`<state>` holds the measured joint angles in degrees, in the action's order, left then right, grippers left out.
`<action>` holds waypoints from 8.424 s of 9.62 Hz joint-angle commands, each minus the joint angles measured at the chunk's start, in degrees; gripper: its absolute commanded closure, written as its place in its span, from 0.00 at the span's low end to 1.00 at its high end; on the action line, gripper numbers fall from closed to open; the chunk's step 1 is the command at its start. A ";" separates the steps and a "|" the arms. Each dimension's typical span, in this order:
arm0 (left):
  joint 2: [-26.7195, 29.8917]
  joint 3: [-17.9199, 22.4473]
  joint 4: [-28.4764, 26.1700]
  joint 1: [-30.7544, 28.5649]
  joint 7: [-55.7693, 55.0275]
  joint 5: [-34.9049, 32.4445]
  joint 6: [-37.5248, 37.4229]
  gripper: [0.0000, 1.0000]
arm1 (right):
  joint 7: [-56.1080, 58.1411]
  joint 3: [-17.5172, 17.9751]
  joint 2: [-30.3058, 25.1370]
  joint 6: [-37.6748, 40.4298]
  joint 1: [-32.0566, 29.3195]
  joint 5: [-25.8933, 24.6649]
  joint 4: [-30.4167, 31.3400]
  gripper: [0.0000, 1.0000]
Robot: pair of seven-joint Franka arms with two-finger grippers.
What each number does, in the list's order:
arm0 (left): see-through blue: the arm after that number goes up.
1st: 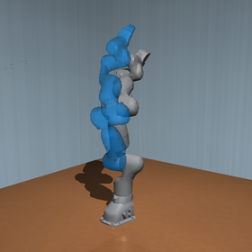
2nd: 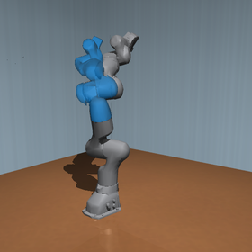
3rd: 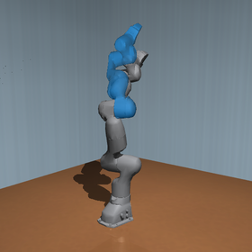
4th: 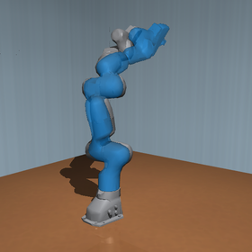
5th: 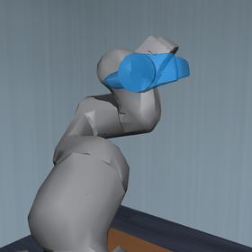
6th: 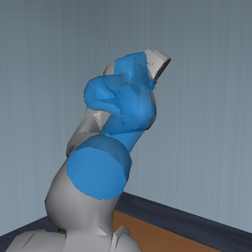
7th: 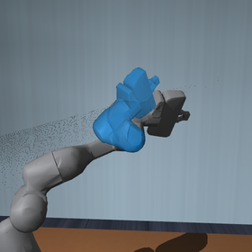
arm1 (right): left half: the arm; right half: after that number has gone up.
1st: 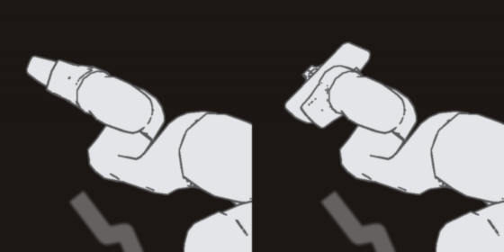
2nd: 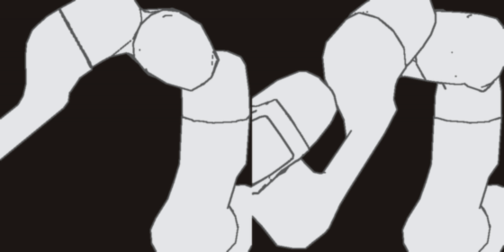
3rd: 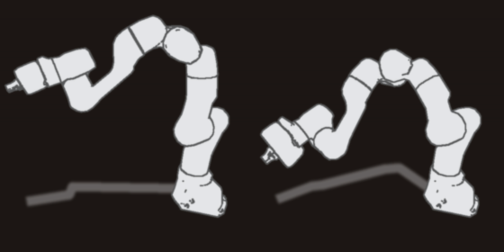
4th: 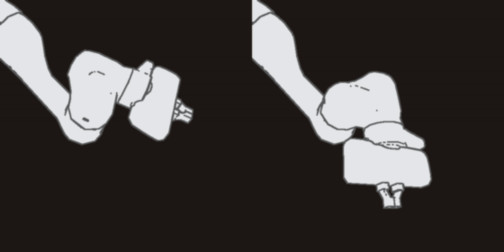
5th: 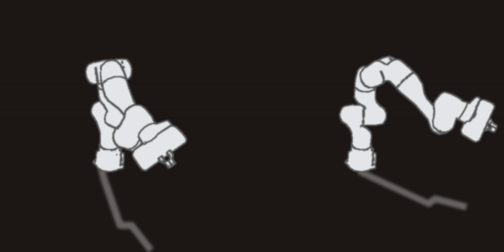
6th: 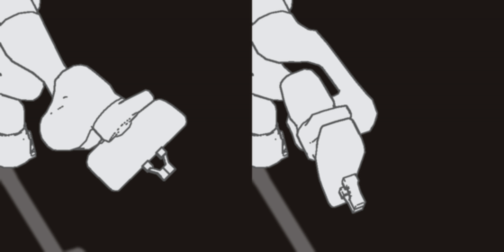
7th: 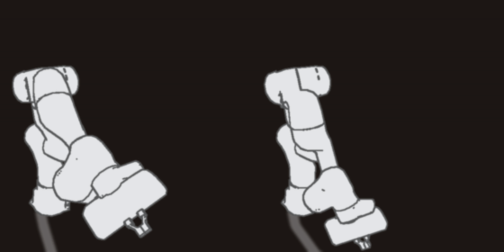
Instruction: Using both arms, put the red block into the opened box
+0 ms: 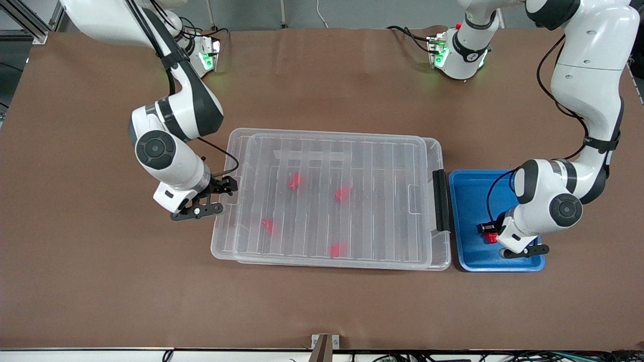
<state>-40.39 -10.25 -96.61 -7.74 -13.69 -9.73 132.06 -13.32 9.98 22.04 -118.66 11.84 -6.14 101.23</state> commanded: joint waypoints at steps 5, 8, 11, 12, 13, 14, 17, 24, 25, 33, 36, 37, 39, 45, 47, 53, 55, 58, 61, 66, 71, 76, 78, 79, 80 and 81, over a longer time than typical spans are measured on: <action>4.94 -2.30 0.90 -0.60 0.07 -0.37 -8.61 0.98 | 3.65 0.30 -0.77 3.95 -5.42 -4.14 0.64 0.00; 14.26 -6.26 0.90 -0.34 -0.81 2.51 -21.46 0.98 | 5.58 0.22 -1.12 7.73 -8.14 -6.25 0.55 0.00; 20.08 -12.40 0.81 0.01 -6.92 4.81 -28.87 0.98 | 9.71 -0.05 -1.91 9.58 -11.39 -6.34 0.46 0.00; 20.18 -16.43 0.72 0.27 -14.71 4.55 -28.79 0.98 | 10.50 -0.13 -1.91 10.02 -12.19 -6.43 0.38 0.00; 19.92 -20.04 0.64 0.45 -20.87 3.85 -28.09 0.98 | 11.29 -0.13 -1.91 10.72 -12.89 -7.30 0.20 0.00; 19.56 -22.25 0.20 1.06 -24.42 3.93 -26.00 0.99 | 12.00 -0.13 -1.91 11.08 -13.68 -8.01 0.03 0.00; 16.94 -22.45 -2.08 7.28 -30.76 3.85 -20.01 1.00 | 13.68 -0.22 -2.18 12.22 -14.83 -8.01 -1.29 0.00; 3.76 -22.18 -11.49 9.50 -31.22 -12.21 3.71 0.95 | 2.16 -0.22 -12.16 17.75 -14.39 -3.82 -6.39 0.00; 2.61 -22.10 -11.41 9.41 -31.65 -14.59 4.51 0.92 | 2.77 -1.79 -15.42 19.67 -14.57 -0.75 -6.57 0.00; 13.55 -22.53 -5.54 8.09 -32.19 -17.51 -8.44 0.00 | 16.75 -14.64 -27.67 33.49 -14.65 7.37 -9.56 0.00; 18.23 -22.89 6.04 8.09 -30.87 -11.64 -23.11 0.00 | 16.75 -15.07 -27.58 29.82 -14.66 8.68 -8.51 0.00; 18.94 -22.89 10.35 8.09 -29.22 -11.54 -27.86 0.00 | 16.66 -15.25 -27.58 29.89 -14.66 8.86 -8.50 0.00; 20.61 -22.80 17.74 5.31 -20.37 -11.01 -36.22 0.00 | 16.93 -15.34 -27.75 32.16 -14.74 8.77 -8.76 0.00; 32.46 -22.19 18.83 -8.15 -3.21 -0.57 -44.68 0.00 | 16.93 -15.34 -27.58 31.91 -14.74 8.77 -8.94 0.00; 37.12 -13.97 16.03 -5.12 4.96 3.65 -45.22 0.00 | 17.01 -15.34 -27.49 31.82 -14.74 8.77 -8.94 0.00; 44.17 3.57 8.63 7.39 11.32 7.80 -46.45 0.00 | 32.64 -15.25 -19.95 12.46 -14.48 9.04 5.52 0.89; 43.82 3.22 8.46 7.48 11.41 10.15 -46.54 0.00 | 36.60 -14.99 -13.55 4.52 -13.96 14.45 9.07 1.00; 44.08 2.34 8.37 7.48 11.84 10.70 -47.77 0.00 | 39.25 -14.73 -8.08 2.47 -11.59 18.17 8.99 1.00; 44.17 2.34 8.02 7.48 11.76 10.79 -47.77 0.00 | 39.16 -13.15 -6.66 2.55 -11.49 21.42 8.64 1.00; 43.99 2.25 8.02 7.48 11.76 10.70 -47.42 0.00 | 38.37 -10.16 -6.57 3.25 -11.40 23.08 8.11 1.00; 44.26 2.25 8.02 7.48 11.76 10.79 -48.12 0.00 | 30.67 -5.43 -5.26 3.96 -10.79 25.64 6.71 1.00; 44.26 1.46 8.19 7.39 11.76 10.79 -48.30 0.00 | 23.62 -3.21 -1.74 3.52 -6.05 25.91 2.14 1.00; 44.26 1.46 8.19 7.39 11.76 10.79 -48.30 0.00 | 23.00 -3.30 0.01 3.52 -3.59 26.00 0.12 1.00; 44.35 1.46 8.19 7.39 11.67 10.79 -48.30 0.00 | 21.51 -3.30 0.54 3.43 -2.54 26.00 -0.58 1.00; 44.35 1.46 8.19 7.30 11.67 10.79 -48.30 0.00 | 21.41 -3.30 0.72 3.43 -2.18 25.91 -0.85 1.00; 44.35 1.46 8.28 7.30 11.67 10.79 -48.30 0.00 | 21.41 -3.30 0.81 3.26 -2.00 25.91 -0.85 1.00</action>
<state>3.13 -8.64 -86.07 -0.05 -2.87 0.16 84.17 9.03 6.63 22.05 -115.38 9.47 18.86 101.51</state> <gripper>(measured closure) 0.000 0.991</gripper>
